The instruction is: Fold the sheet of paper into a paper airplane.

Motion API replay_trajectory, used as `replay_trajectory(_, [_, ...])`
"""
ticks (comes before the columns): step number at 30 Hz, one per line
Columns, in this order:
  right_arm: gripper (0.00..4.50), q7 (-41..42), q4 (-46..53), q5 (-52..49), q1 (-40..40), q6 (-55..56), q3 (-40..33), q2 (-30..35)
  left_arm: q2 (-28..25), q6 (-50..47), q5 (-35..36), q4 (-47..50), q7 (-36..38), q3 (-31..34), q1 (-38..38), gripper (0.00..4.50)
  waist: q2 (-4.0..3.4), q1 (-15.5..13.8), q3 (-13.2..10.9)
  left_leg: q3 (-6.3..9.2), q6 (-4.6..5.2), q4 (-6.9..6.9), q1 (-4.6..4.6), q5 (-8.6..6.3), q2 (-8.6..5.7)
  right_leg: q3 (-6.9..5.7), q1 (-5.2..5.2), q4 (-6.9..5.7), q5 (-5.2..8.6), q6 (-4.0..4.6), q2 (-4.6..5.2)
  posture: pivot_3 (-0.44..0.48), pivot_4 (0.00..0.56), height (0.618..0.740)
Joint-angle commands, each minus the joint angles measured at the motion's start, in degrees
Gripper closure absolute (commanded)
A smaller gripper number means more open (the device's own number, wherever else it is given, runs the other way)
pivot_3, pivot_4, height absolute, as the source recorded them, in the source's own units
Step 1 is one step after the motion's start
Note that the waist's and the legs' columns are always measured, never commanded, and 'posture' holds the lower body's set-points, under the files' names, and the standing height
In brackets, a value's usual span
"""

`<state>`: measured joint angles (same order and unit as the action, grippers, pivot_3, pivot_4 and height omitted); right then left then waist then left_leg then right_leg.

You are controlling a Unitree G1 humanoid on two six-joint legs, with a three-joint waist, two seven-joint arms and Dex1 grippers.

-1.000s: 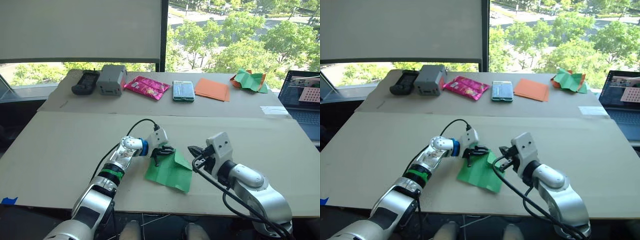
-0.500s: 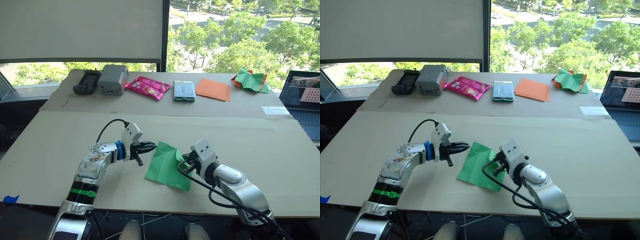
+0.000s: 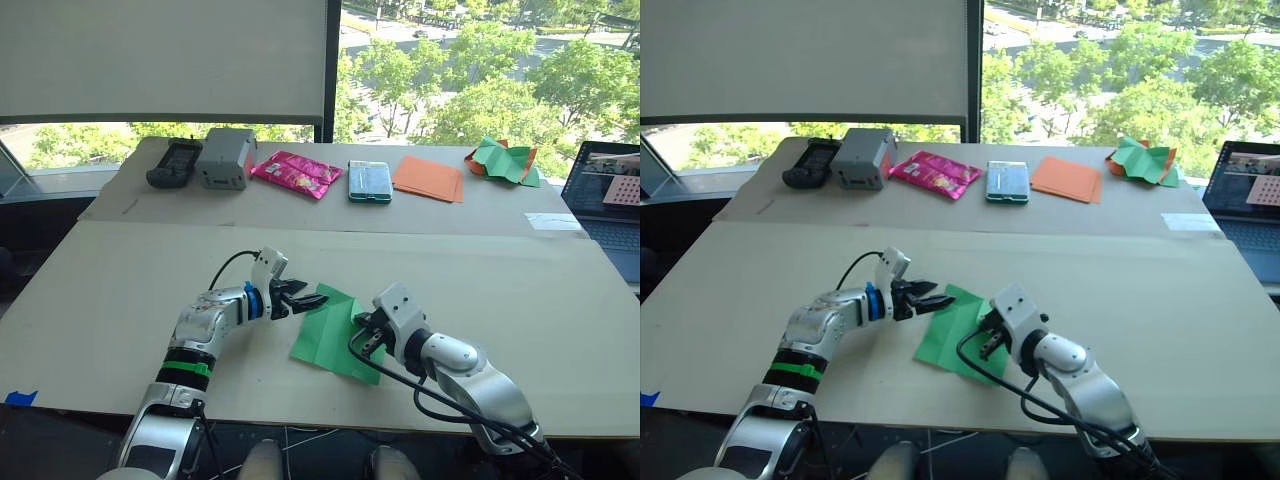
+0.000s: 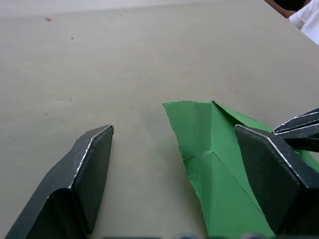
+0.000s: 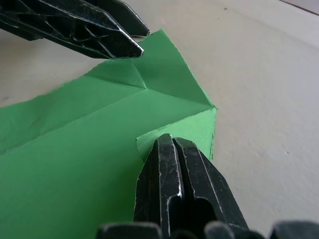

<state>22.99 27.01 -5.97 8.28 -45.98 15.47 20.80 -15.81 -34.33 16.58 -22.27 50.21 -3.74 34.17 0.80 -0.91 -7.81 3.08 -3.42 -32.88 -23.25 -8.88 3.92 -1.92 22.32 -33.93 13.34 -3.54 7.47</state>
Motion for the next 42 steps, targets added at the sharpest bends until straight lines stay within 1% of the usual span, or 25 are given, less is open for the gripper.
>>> replay_trajectory(1, [4.50, -0.6, 1.7, 0.5, 0.1, 1.3, 0.4, -0.4, 1.2, 1.5, -0.1, -0.9, 1.0, -1.3, 1.2, 0.44, 0.00, 0.1, 0.0, 0.00, 0.00, -0.01, -0.01, 0.00, 0.00, 0.00, 0.00, 0.01, 0.00, 0.00, 0.00, 0.000, 0.150, 0.706])
replay_trajectory(2, [4.50, -0.7, 1.9, 0.6, 0.0, 1.1, 0.6, -0.5, 1.4, 1.3, 0.1, -1.3, 0.9, -1.3, 1.4, 0.85, 0.01, 0.1, 0.0, 0.00, -0.01, -0.03, -0.02, 0.00, 0.00, 0.00, 0.00, 0.04, 0.00, 0.00, 0.00, 0.000, 0.150, 0.706])
replay_trajectory(3, [4.50, -0.8, 2.1, 0.6, 0.0, 1.0, 0.8, -0.6, 1.5, 1.2, -0.1, -1.8, 0.9, -1.4, 1.5, 0.98, 0.01, 0.2, 0.0, 0.00, -0.01, -0.03, -0.02, -0.01, 0.00, 0.00, 0.00, 0.05, 0.00, 0.00, 0.00, 0.000, 0.150, 0.706])
replay_trajectory(4, [4.50, -0.9, 2.2, 0.6, 0.0, 1.0, 1.0, -0.6, 1.5, 1.4, -0.3, -2.3, 0.9, -1.7, 1.5, 1.25, 0.01, 0.2, 0.0, 0.00, -0.01, -0.03, -0.02, -0.01, 0.00, 0.00, 0.01, 0.05, 0.00, 0.00, 0.00, 0.000, 0.150, 0.706])
replay_trajectory(7, [4.50, -1.1, 2.3, 0.7, 0.0, 0.8, 1.1, -0.8, 1.4, 1.3, -0.4, -3.0, 1.6, -2.1, 1.4, 2.25, 0.01, 0.3, 0.0, 0.03, -0.01, -0.02, 0.00, -0.01, 0.01, -0.01, 0.03, 0.01, 0.00, 0.00, 0.00, 0.000, 0.150, 0.706])
replay_trajectory(8, [4.50, -1.2, 2.4, 0.7, -0.1, 0.7, 1.0, -0.8, 1.4, 1.2, -0.2, -2.9, 1.8, -2.2, 1.4, 2.66, 0.01, 0.3, 0.0, 0.04, -0.02, -0.02, 0.00, -0.01, 0.01, -0.01, 0.03, 0.00, 0.00, 0.00, 0.00, 0.000, 0.150, 0.706])
replay_trajectory(9, [4.50, -1.2, 2.4, 0.7, -0.2, 0.6, 1.0, -0.7, 1.4, 1.2, -0.2, -2.8, 2.0, -2.2, 1.3, 2.88, 0.01, 0.3, 0.0, 0.04, -0.02, -0.02, 0.00, -0.01, 0.01, -0.02, 0.04, -0.01, 0.00, 0.00, 0.00, 0.000, 0.150, 0.706])
replay_trajectory(13, [4.50, -1.2, 2.3, 0.9, -0.2, 0.7, 0.9, -0.6, 1.1, 2.4, -1.0, -2.7, 1.5, -2.3, 1.5, 4.34, 0.01, 0.3, 0.0, 0.04, -0.02, -0.02, -0.03, -0.01, 0.01, -0.02, 0.04, 0.01, 0.00, 0.00, 0.00, 0.000, 0.150, 0.706])
replay_trajectory(14, [4.50, -1.2, 2.2, 1.0, -0.2, 0.8, 1.0, -0.5, 1.0, 2.8, -1.2, -2.6, 1.5, -2.4, 1.5, 4.45, 0.01, 0.3, 0.0, 0.04, -0.02, -0.02, -0.03, -0.01, 0.01, -0.02, 0.04, 0.00, 0.00, 0.00, 0.00, 0.000, 0.150, 0.706])
replay_trajectory(18, [4.50, -0.2, 2.0, 0.8, 0.2, 2.0, 1.3, -0.4, -0.8, 3.9, -2.4, 1.9, 1.8, -3.9, -0.4, 4.45, 0.01, 0.3, 0.0, 0.04, -0.01, -0.02, -0.02, -0.01, 0.01, -0.02, 0.04, -0.02, 0.00, 0.00, 0.00, 0.000, 0.150, 0.706])
replay_trajectory(22, [4.50, 0.8, 2.0, 0.5, 0.9, 2.4, 1.5, -0.1, -3.4, 4.6, -3.7, 7.6, 1.6, -5.2, -3.8, 4.45, -0.01, 0.6, 0.0, 0.04, -0.01, -0.01, 0.02, -0.01, 0.01, -0.01, 0.02, -0.03, 0.00, 0.00, 0.00, 0.000, 0.150, 0.706])
replay_trajectory(25, [4.50, 2.0, 1.8, 0.2, 1.3, 2.8, 1.6, 0.3, -6.3, 4.9, -5.0, 14.2, 1.4, -6.6, -7.5, 4.45, -0.02, 0.7, 0.0, 0.04, -0.01, 0.04, 0.04, -0.01, 0.03, 0.00, 0.04, -0.04, 0.00, 0.01, 0.00, 0.000, 0.150, 0.706])
replay_trajectory(32, [4.50, 3.3, 0.4, 0.2, 1.7, 3.3, 3.8, -0.5, -9.3, 3.7, -6.9, 25.2, -1.1, -8.9, -12.9, 4.45, -0.05, 0.5, 0.0, 0.03, -0.04, 0.04, 0.02, -0.02, 0.03, 0.00, 0.05, 0.03, 0.01, 0.02, 0.00, 0.000, 0.150, 0.706])
replay_trajectory(35, [4.50, 3.2, -0.5, 0.8, 1.6, 3.4, 4.8, -0.7, -10.0, 4.3, -7.4, 27.4, -1.1, -9.8, -14.3, 4.45, -0.07, 0.4, 0.0, 0.03, -0.05, 0.04, -0.04, -0.03, 0.03, 0.00, 0.14, 0.07, 0.01, 0.03, 0.00, 0.000, 0.150, 0.706])
replay_trajectory(42, [4.50, 3.0, -2.7, 1.4, 1.9, 3.7, 5.6, -1.1, -11.7, 5.9, -7.0, 28.0, 1.3, -10.6, -15.8, 4.45, -0.11, 0.5, 0.0, 0.04, -0.05, 0.03, -0.05, -0.03, 0.04, 0.00, 0.22, 0.06, 0.01, 0.03, 0.00, 0.000, 0.150, 0.706])
